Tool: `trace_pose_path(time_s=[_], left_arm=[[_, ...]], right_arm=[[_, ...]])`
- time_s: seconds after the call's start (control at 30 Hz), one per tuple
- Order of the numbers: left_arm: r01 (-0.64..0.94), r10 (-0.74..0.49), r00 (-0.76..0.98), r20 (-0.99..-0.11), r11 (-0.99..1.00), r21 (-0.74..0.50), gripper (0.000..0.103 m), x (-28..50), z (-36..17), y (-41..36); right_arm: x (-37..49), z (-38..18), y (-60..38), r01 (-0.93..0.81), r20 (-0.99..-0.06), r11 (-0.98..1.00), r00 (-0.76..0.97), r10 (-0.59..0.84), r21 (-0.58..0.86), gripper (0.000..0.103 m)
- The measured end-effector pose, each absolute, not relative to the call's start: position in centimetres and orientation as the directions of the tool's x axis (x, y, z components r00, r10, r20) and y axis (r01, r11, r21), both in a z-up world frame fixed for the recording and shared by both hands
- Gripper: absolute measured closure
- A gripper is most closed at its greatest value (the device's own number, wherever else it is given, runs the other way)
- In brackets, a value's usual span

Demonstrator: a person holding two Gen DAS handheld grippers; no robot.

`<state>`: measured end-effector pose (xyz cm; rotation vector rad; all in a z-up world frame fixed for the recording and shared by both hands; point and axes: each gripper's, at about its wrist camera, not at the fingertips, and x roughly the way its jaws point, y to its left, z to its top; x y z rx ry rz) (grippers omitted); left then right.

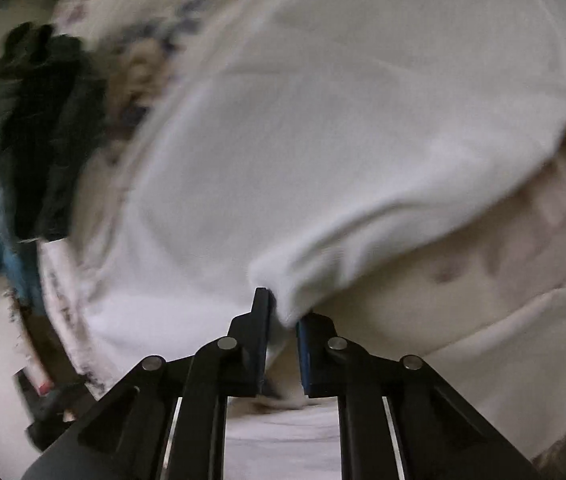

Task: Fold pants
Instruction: 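Lower both tools to the waistband of the nearer white pants and grasp it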

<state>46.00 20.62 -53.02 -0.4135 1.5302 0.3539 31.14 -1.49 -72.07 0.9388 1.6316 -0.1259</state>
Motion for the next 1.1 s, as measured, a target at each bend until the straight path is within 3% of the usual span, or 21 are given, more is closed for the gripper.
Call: trace_pose_path(time_s=[0.1,0.17,0.23,0.3,0.33,0.4,0.6,0.67,0.7,0.77,0.8,0.97,1.03,1.1], left_arm=[[-0.477,-0.097,0.025,-0.995,0.873,-0.097,0.010,48.1,-54.3,22.6],[-0.509,-0.167,-0.002,-0.986,0.849,-0.143,0.010,49.4,-56.0,23.8],[-0.551,-0.288,0.019,-0.958,0.796,-0.250,0.021,50.6,-57.6,25.3],[-0.577,-0.380,0.056,-0.923,0.743,-0.340,0.037,51.4,-58.0,25.6],[-0.574,-0.416,0.091,-0.905,0.721,-0.389,0.052,52.0,-57.8,25.5],[-0.567,-0.435,0.105,-0.894,0.712,-0.413,0.066,52.8,-57.7,25.2],[-0.531,-0.616,0.134,-0.776,0.617,-0.581,0.064,52.8,-58.7,23.6],[-0.514,-0.636,0.083,-0.767,0.632,-0.580,0.063,53.0,-59.8,22.6],[-0.510,-0.621,0.041,-0.783,0.661,-0.551,0.065,53.2,-60.6,22.4],[-0.534,-0.577,0.010,-0.816,0.687,-0.493,0.079,53.4,-62.2,22.7],[-0.540,-0.557,0.016,-0.830,0.694,-0.476,0.092,53.5,-62.3,23.1],[-0.364,-0.403,0.110,-0.909,0.834,-0.414,0.096,55.1,-57.9,22.9],[-0.326,-0.352,0.048,-0.935,0.879,-0.348,0.096,55.7,-59.2,22.9],[-0.346,-0.382,0.006,-0.924,0.866,-0.360,0.095,56.2,-60.5,23.7]], right_arm=[[32.9,-71.1,0.6,0.476,-0.887,0.799,-0.079,0.456,0.368,0.076],[33.9,-69.2,1.8,0.410,-0.885,0.824,-0.080,0.460,0.391,0.040],[34.7,-67.6,2.6,0.386,-0.885,0.826,-0.048,0.463,0.412,0.034],[35.9,-66.7,3.9,0.357,-0.890,0.836,-0.027,0.455,0.416,0.034],[36.7,-66.7,4.5,0.349,-0.891,0.838,-0.020,0.454,0.419,0.034],[38.4,-66.7,6.2,0.342,-0.891,0.841,-0.021,0.453,0.420,0.034],[42.3,-67.7,10.8,0.318,-0.880,0.838,-0.021,0.474,0.444,0.034],[43.0,-67.9,12.3,0.274,-0.888,0.858,-0.029,0.460,0.435,0.034],[43.3,-68.2,13.4,0.254,-0.892,0.867,-0.034,0.451,0.429,0.034],[43.9,-68.8,15.0,0.225,-0.903,0.885,-0.047,0.427,0.407,0.034],[43.9,-69.1,15.4,0.219,-0.908,0.891,-0.050,0.417,0.397,0.034],[43.6,-69.4,15.4,0.193,-0.920,0.905,-0.028,0.391,0.379,0.048],[43.3,-69.7,14.9,0.188,-0.923,0.910,-0.033,0.383,0.370,0.049],[43.4,-70.1,15.0,0.183,-0.926,0.914,-0.045,0.376,0.362,0.050]])
